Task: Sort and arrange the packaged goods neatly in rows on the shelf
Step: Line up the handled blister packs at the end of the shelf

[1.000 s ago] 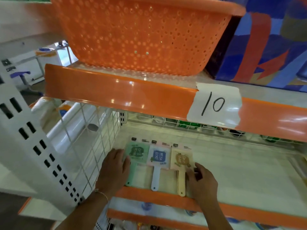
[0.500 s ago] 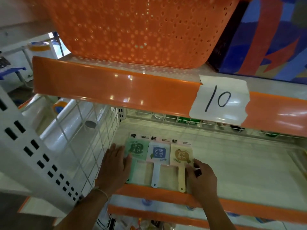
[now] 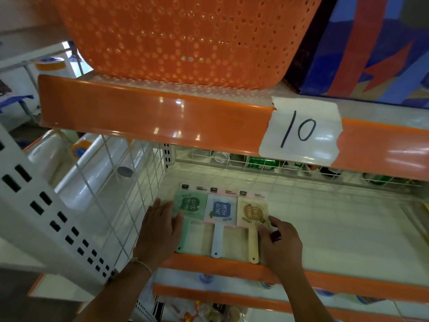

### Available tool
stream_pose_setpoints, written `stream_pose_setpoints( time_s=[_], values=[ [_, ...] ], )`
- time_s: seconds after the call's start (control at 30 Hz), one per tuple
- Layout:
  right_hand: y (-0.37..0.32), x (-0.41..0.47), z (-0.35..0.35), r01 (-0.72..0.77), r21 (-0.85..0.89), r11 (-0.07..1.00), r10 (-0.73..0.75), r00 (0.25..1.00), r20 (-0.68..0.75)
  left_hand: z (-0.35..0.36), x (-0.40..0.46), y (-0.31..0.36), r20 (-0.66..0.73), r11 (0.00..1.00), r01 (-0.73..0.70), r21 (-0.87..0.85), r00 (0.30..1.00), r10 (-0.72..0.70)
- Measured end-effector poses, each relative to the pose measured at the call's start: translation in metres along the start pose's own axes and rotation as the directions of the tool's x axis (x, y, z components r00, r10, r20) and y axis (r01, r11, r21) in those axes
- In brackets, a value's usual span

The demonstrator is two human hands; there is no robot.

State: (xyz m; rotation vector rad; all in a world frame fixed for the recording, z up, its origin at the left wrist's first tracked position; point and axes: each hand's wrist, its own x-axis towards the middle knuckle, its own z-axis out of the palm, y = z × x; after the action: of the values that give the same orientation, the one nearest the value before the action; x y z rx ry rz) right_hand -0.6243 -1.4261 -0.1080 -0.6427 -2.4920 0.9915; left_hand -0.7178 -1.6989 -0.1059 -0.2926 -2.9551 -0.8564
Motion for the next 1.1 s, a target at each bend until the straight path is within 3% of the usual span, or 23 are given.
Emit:
stream_pose_setpoints(
  time_s=[0.53, 0.87, 1.1],
  values=[
    [0.0022, -0.0007, 0.0038, 0.079, -0.011, 0.997, -0.078, 0.996, 0.05, 0.0015, -0.0002, -0.0003, -0.039, 1.0, -0.015, -0.024, 0.999, 0.014],
    [-0.0028, -0.0021, -0.0008, -0.005, 0.028, 1.0, 0.003, 0.998, 0.056, 0.0008, -0.0014, -0.0009, -0.044, 1.0, -0.006, -0.031, 0.999, 0.004],
    [0.0015, -0.0008, -0.0016, -0.071, 0.072, 0.995, 0.073, 0.997, -0.022, -0.0001, -0.0026, -0.0008, -0.061, 0.999, -0.008, -0.043, 0.998, 0.005]
  ],
)
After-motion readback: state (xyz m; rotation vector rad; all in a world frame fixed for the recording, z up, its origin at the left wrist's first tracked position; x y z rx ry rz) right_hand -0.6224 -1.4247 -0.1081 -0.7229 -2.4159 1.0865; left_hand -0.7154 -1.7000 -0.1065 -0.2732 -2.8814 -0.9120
